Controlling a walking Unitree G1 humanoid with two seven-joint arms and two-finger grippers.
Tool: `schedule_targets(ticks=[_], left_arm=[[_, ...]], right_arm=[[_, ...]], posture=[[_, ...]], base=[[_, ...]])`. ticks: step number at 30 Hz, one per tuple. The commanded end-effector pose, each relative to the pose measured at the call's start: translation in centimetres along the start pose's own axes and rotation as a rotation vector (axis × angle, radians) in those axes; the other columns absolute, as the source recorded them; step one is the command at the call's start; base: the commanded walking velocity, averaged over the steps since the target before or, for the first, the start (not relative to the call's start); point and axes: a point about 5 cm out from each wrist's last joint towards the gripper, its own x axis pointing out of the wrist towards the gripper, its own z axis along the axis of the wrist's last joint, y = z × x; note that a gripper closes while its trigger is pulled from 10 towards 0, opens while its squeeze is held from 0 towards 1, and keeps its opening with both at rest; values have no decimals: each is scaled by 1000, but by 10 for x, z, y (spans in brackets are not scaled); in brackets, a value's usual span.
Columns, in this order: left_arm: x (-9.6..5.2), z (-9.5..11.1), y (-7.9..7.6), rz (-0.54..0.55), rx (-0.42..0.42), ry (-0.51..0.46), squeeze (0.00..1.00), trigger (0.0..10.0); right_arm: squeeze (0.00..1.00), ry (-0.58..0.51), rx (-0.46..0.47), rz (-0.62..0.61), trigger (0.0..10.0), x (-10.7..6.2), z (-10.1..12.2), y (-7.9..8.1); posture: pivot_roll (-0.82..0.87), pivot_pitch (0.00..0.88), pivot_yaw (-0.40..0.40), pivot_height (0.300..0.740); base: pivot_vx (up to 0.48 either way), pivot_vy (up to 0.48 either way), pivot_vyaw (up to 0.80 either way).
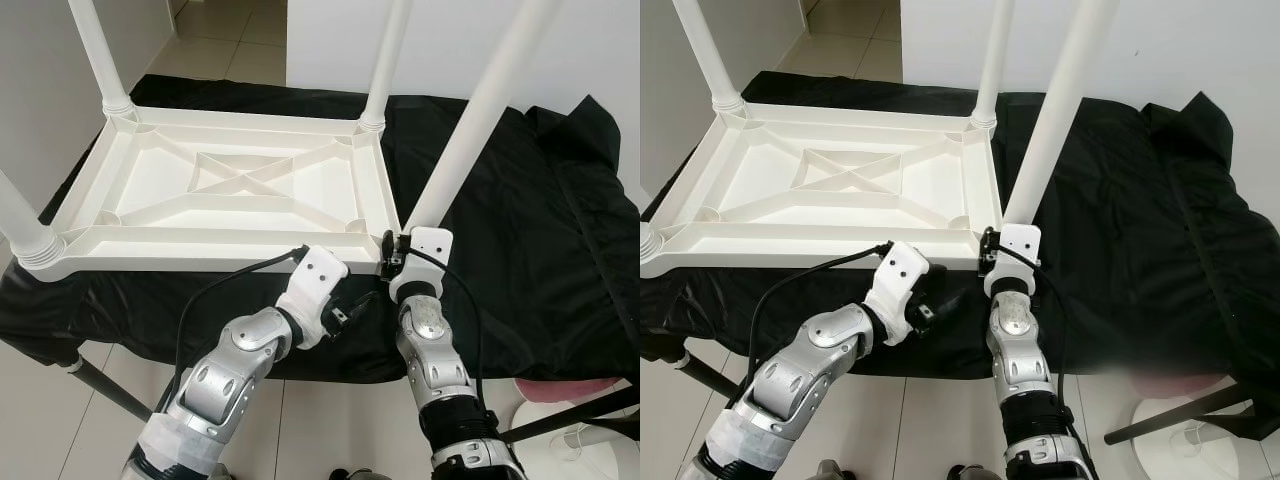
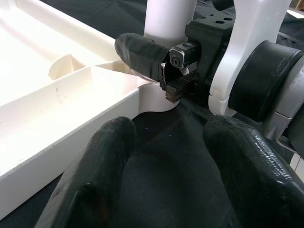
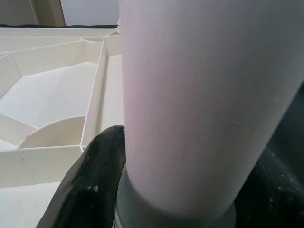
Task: Building children table
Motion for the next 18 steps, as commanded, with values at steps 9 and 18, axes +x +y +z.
schedule_targets(ticks=[9, 18], left_arm=[[-4, 0, 2, 38, 3, -7, 0, 10000], [-5, -1, 2, 15, -6, 0, 0, 10000]], right_arm=[[1000, -55, 47, 33, 10000, -5, 7, -3], [0, -94, 88, 260, 10000, -3, 20, -11]], posture=[[37, 114, -64, 740], [9, 133, -58, 740]], base=[[0, 0, 0], [0, 0, 0]])
